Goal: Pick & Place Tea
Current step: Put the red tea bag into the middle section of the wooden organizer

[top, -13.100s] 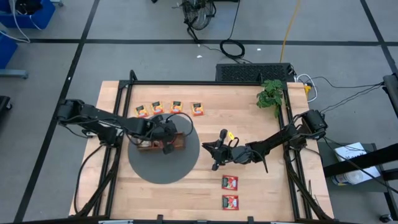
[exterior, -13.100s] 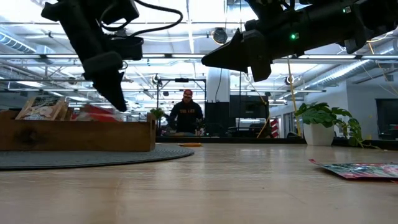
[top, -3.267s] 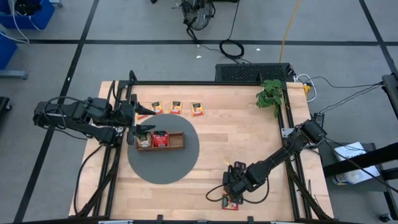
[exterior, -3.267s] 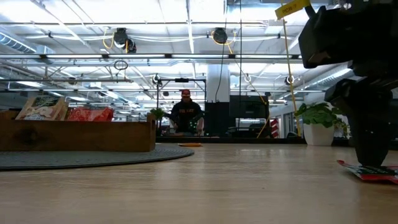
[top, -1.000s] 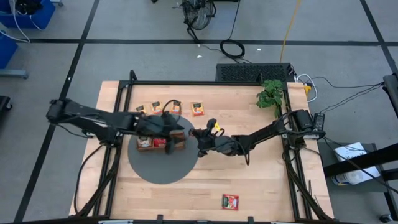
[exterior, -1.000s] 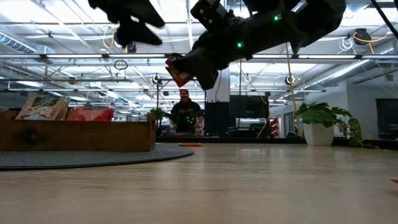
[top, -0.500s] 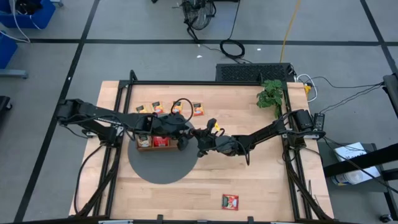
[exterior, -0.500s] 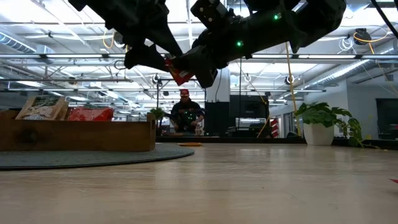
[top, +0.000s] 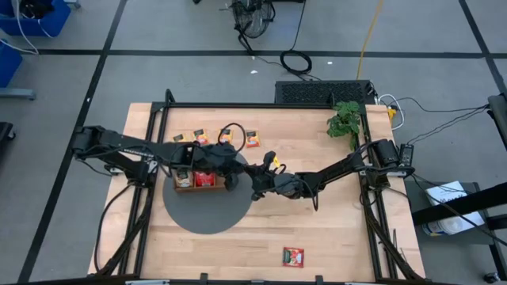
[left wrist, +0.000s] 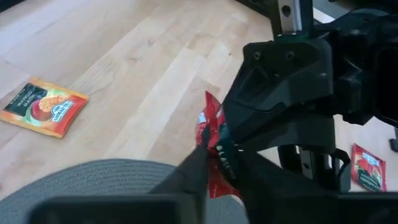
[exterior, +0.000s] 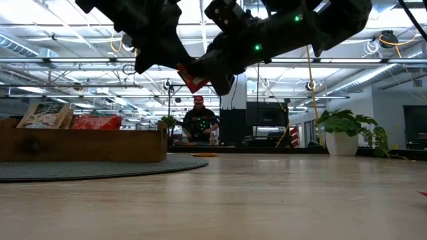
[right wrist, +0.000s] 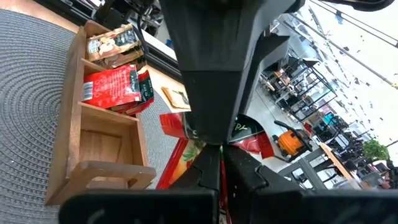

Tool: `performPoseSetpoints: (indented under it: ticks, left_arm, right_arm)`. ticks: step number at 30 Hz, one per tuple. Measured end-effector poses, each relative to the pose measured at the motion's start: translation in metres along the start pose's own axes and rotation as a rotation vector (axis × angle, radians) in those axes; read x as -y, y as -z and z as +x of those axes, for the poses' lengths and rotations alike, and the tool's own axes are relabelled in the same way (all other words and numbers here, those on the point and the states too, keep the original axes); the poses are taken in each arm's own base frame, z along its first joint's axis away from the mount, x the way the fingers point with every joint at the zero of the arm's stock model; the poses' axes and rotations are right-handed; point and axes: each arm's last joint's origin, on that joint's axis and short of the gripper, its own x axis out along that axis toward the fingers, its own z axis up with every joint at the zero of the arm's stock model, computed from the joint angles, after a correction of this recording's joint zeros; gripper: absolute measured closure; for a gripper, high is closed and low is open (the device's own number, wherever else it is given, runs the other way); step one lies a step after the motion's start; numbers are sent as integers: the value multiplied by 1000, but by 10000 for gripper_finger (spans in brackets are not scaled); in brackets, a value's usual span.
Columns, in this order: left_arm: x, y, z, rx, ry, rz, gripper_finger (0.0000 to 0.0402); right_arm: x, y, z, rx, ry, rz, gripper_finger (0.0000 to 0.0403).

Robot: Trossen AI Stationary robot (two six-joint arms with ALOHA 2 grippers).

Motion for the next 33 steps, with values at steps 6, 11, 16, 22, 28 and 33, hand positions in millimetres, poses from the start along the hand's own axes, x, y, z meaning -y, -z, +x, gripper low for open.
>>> performPoseSetpoints:
  ticks: [6, 11, 16, 22, 28, 33]
  left_arm:
    - [-5, -1, 1, -14, -3, 31, 392]
    - [-6, -2, -4, -42, -10, 101, 397]
    - [-2, -10, -27, -74, -30, 172, 399]
    - [1, 4, -56, -296, -89, 315, 400]
    - [4, 28, -68, -450, -197, 348, 400]
    - [6, 39, -67, -481, -199, 323, 401]
  right_arm:
    - [-1, 1, 0, -7, -11, 32, 398]
    - [-5, 1, -2, -6, -74, 71, 357]
    - [-12, -2, -8, -5, -95, 99, 280]
    - [-11, -5, -23, -103, -145, 224, 195]
    - [-3, -4, -33, -196, -172, 242, 155]
    - [0, -3, -34, -214, -171, 248, 152]
